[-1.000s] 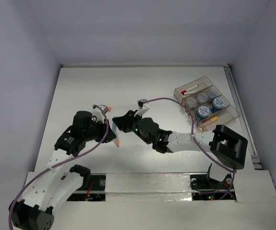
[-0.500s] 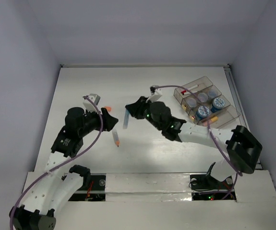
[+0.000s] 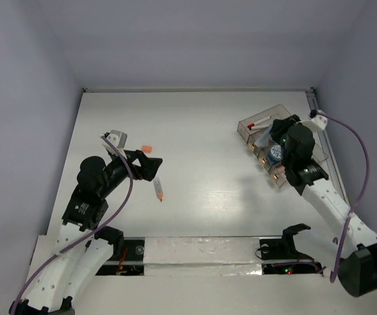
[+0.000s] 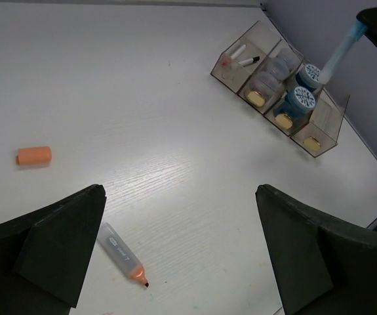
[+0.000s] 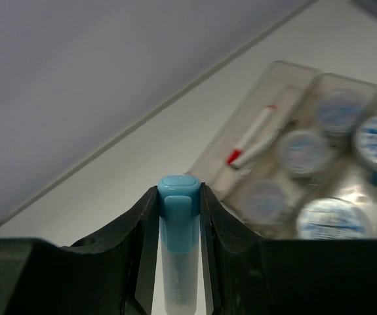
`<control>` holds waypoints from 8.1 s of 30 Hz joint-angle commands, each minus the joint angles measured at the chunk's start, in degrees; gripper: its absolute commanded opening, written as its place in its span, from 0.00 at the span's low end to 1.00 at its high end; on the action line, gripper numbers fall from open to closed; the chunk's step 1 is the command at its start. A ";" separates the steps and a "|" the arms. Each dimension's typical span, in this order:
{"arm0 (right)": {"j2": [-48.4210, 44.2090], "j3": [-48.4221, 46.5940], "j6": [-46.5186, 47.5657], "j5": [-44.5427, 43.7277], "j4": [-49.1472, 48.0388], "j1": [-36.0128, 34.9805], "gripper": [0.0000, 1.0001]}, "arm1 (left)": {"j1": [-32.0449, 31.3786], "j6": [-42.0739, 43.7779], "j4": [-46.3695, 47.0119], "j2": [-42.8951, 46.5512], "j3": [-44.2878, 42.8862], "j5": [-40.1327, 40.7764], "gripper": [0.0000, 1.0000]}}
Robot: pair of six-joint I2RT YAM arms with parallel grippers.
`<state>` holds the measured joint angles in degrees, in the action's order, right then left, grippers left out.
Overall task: Sort the stationery into containers
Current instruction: Place the pen in the storage box, then move the pen to the center of the board, then pick up the pen from the center of the board.
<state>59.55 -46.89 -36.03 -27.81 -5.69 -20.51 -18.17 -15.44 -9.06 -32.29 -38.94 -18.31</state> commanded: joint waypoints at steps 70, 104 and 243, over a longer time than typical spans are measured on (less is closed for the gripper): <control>55.76 -30.45 11.51 40.91 3.76 -43.30 0.00 | 1.74 -1.26 -1.31 3.03 -0.79 17.18 0.99; 57.26 -31.68 11.95 20.50 11.41 -34.86 0.66 | 2.79 -1.35 -0.52 2.50 -0.52 14.70 0.99; 35.99 -24.47 2.54 11.82 -25.06 -44.35 0.00 | 3.41 -5.39 7.39 -0.67 4.22 -7.36 0.39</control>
<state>95.55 -71.92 -32.38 -16.80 -25.30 -63.55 -15.31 -20.49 -4.93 -33.56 -35.22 -25.80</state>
